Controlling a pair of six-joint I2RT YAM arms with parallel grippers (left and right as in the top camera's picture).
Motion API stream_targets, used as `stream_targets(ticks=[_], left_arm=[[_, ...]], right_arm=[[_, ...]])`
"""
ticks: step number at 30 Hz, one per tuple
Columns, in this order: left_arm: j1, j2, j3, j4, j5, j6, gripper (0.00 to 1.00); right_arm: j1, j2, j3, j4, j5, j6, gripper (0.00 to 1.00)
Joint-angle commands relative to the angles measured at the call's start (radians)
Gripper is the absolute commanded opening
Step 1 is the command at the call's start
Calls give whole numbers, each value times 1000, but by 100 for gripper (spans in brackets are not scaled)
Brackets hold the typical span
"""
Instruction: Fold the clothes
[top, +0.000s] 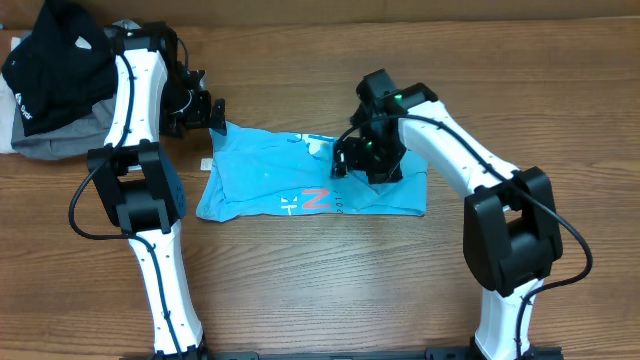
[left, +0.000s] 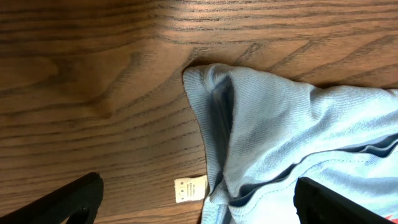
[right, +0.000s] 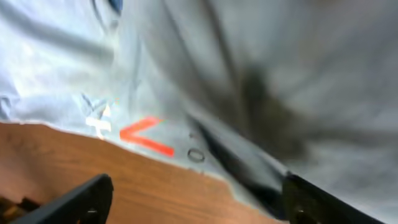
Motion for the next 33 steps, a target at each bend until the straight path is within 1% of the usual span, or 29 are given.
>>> stream_targets(ticks=[1, 5, 8, 9, 11, 13, 16, 19, 23, 26, 27, 28, 30, 33], left_arm=[[-10, 8, 14, 1, 13, -5, 100], [-10, 8, 14, 1, 13, -5, 100], [-10, 8, 14, -2, 13, -5, 100], [-10, 8, 14, -2, 13, -5, 100], [-10, 8, 14, -2, 13, -5, 100], [-10, 8, 14, -2, 13, -5, 100], [-10, 8, 14, -2, 13, -5, 100], [-10, 8, 14, -1, 13, -5, 100], [-10, 8, 14, -2, 13, -5, 100], [-10, 8, 14, -2, 13, -5, 100], [-10, 8, 14, -2, 13, -5, 100], [-10, 8, 14, -2, 13, -5, 100], [-10, 8, 14, -2, 13, -5, 100], [-10, 8, 14, -2, 13, -5, 100]], right_arm=[[-29, 3, 44, -51, -11, 12, 91], [-83, 3, 104, -138, 49, 13, 92], [-120, 3, 110, -154, 63, 12, 91], [-128, 4, 106, -150, 63, 12, 88], [-131, 4, 82, -124, 62, 4, 77], [-119, 5, 47, -106, 60, 5, 70], [-85, 5, 3, -77, 30, 5, 69], [-37, 5, -51, -2, -7, 6, 69], [17, 5, -105, 46, -6, 37, 68], [43, 5, -125, 76, -10, 51, 51], [50, 5, -124, 79, -10, 52, 40], [55, 5, -123, 79, -8, 62, 36], [56, 4, -113, 74, -6, 74, 33], [56, 4, -80, 49, -6, 73, 33]])
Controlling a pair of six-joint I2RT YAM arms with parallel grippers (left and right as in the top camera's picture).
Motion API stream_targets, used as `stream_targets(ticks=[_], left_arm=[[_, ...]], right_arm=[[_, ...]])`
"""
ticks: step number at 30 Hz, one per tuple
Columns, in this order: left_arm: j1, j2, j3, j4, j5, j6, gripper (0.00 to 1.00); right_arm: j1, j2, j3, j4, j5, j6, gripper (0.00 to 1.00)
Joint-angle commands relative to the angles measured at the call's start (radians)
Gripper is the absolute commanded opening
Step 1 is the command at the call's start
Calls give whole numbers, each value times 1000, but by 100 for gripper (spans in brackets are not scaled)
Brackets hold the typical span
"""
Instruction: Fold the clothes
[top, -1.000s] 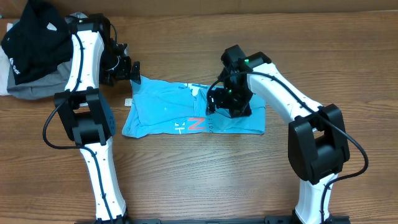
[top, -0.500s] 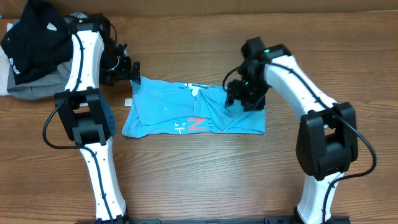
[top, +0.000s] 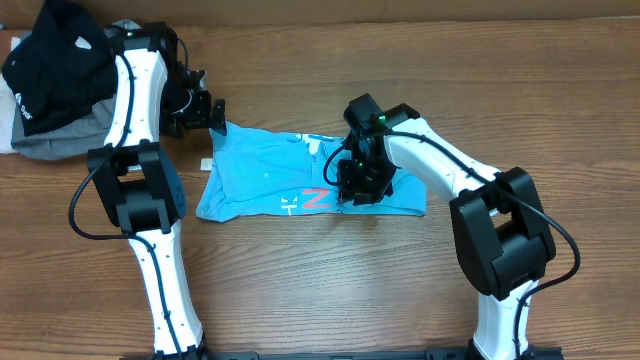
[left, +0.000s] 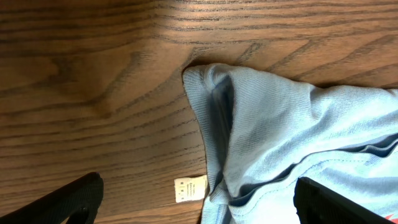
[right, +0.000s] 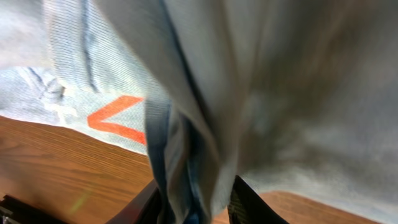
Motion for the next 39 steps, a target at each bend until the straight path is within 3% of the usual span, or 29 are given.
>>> stream_targets(ticks=[1, 8, 11, 21, 26, 27, 28, 34, 39], left_arm=[[-10, 8, 14, -1, 13, -5, 100], [-10, 8, 14, -2, 13, -5, 100], [-10, 8, 14, -1, 13, -5, 100], [0, 8, 14, 13, 12, -32, 100], [34, 8, 14, 14, 13, -91, 100], [44, 8, 14, 14, 13, -100, 100], [53, 8, 14, 13, 13, -103, 100], [103, 8, 14, -20, 105, -94, 100], [122, 12, 0, -63, 295, 45, 100]], right_arm=[[0, 3, 51, -18, -6, 15, 33], [25, 3, 79, 2, -36, 14, 26], [51, 3, 78, 4, -42, 14, 37], [134, -2, 129, -34, -90, 14, 56], [26, -60, 250, -198, 119, 15, 65], [-10, -76, 281, -231, 174, 14, 94], [-39, -87, 301, -253, 216, 15, 100], [-256, -120, 362, -309, 370, 14, 100], [-422, -119, 360, -323, 370, 14, 100]])
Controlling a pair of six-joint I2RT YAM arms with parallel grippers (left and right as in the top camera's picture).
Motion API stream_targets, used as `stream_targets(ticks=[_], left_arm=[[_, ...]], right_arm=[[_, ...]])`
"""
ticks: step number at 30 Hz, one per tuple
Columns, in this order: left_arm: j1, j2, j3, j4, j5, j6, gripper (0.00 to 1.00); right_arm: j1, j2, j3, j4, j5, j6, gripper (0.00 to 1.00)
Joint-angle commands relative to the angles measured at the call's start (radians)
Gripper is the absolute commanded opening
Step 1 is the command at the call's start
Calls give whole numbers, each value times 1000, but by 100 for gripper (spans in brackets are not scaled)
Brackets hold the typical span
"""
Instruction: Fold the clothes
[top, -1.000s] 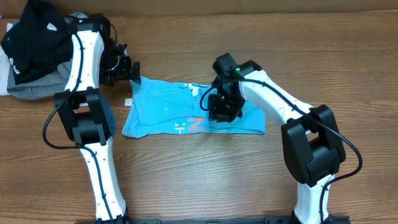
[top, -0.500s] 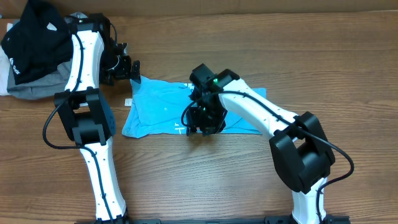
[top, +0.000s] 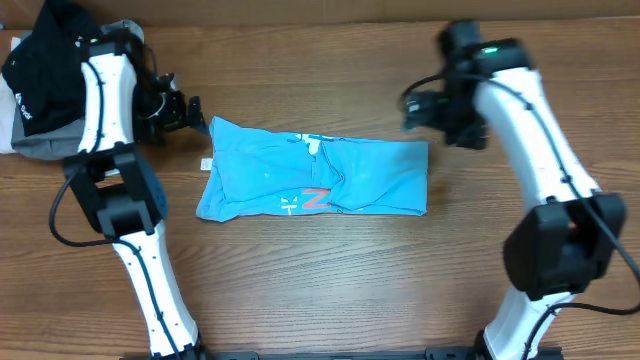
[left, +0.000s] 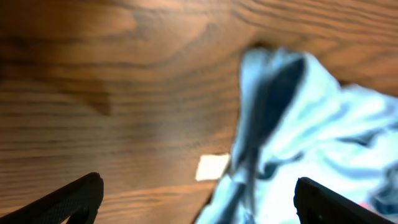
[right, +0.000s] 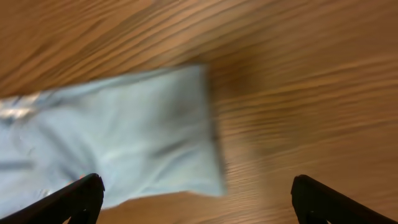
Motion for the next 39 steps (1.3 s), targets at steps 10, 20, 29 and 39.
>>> stream_targets(ticks=[10, 20, 29, 39], left_arm=[[-48, 18, -179, -25, 272, 145, 100], [-97, 18, -340, 30, 253, 97, 100], [-185, 18, -344, 67, 296, 87, 8], [-142, 17, -302, 71, 66, -68, 4]], right_arm=[[-243, -23, 13, -33, 44, 2, 100], [-255, -23, 13, -43, 44, 2, 100], [-255, -23, 13, 11, 44, 2, 100], [-255, -23, 13, 40, 44, 2, 100]])
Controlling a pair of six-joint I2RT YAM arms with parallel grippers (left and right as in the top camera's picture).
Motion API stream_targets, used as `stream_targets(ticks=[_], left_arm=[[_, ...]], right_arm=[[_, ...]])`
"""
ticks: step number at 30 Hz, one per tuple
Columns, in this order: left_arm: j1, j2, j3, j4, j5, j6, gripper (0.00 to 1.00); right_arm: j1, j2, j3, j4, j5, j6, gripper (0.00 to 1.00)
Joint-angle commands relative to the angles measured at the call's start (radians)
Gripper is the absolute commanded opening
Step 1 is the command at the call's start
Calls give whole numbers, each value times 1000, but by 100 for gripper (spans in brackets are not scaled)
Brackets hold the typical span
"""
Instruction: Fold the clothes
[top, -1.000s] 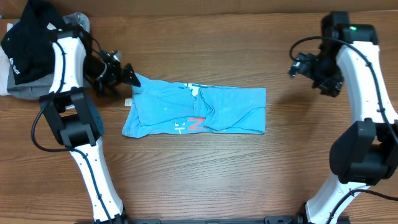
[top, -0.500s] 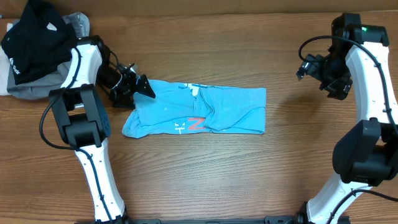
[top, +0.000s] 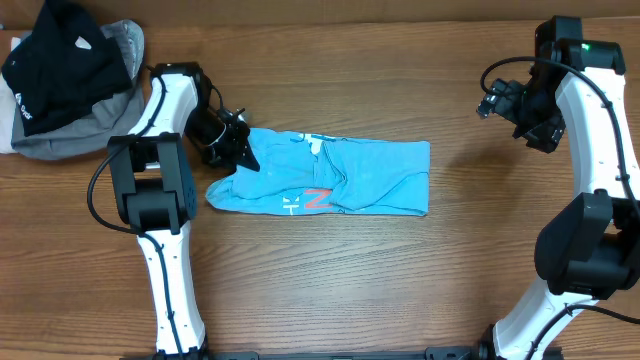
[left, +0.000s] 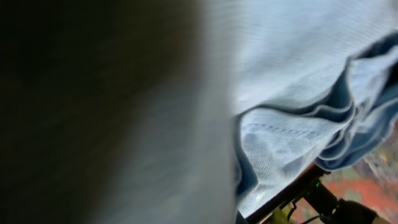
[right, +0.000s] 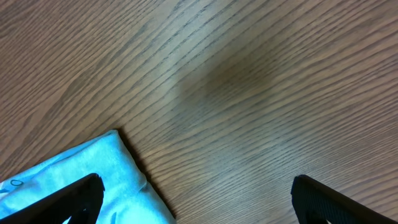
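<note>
A light blue shirt (top: 340, 180) with a red mark lies as a long folded strip across the middle of the table. My left gripper (top: 236, 152) is at its upper left corner, shut on the cloth, which bunches there. Blurred blue fabric (left: 292, 74) fills the left wrist view and hides the fingers. My right gripper (top: 497, 101) hangs open above bare wood, up and to the right of the shirt's right end. Only the shirt's corner (right: 74, 186) shows between its spread fingers (right: 71, 200).
A black garment (top: 55, 55) lies on a grey one (top: 60, 140) at the back left corner, just left of my left arm. The wooden table (top: 330, 290) stretches in front of the shirt.
My left gripper was open over the wood left of the shirt; now it is shut on the upper left corner, and that end sits further right. The right gripper is further right.
At first both grippers were open, the left by the shirt's upper left corner and the right over its middle. Then the right was shut on a fold near the red mark. Later it was open beyond the right end. Now the left holds the left corner.
</note>
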Motion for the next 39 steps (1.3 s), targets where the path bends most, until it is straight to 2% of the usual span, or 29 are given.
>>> stream_targets(ticks=[1, 10, 14, 23, 26, 39], left_arm=[[51, 23, 43, -21, -220, -87, 4], [103, 20, 357, -221, -242, -109, 4], [64, -15, 438, -221, -196, -110, 4], [-127, -116, 460, -220, -175, -121, 4], [-210, -142, 460, -220, -208, -121, 4], [-449, -114, 442, -199, -248, -117, 4]], right_arm=[[2, -23, 14, 5, 6, 2, 100], [2, -23, 14, 5, 6, 2, 100], [2, -23, 14, 5, 6, 2, 100], [2, -23, 14, 5, 6, 2, 100], [2, -23, 14, 5, 6, 2, 100], [2, -23, 14, 5, 6, 2, 100]])
